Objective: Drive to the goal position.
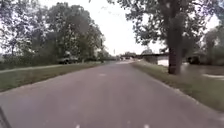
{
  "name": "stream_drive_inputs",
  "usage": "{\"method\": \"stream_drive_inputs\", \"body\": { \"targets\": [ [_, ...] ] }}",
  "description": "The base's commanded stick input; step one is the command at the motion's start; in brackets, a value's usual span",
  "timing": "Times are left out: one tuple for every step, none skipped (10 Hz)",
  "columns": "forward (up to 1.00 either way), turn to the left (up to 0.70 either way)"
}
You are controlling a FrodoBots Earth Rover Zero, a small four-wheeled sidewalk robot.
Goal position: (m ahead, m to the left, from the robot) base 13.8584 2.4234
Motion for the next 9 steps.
{"method": "stream_drive_inputs", "body": {
  "targets": [
    [1.00,0.00],
    [1.00,0.00],
    [1.00,0.00],
    [1.00,0.00],
    [1.00,0.00],
    [1.00,0.00],
    [1.00,0.00],
    [1.00,0.00],
    [1.00,0.00]
  ]
}}
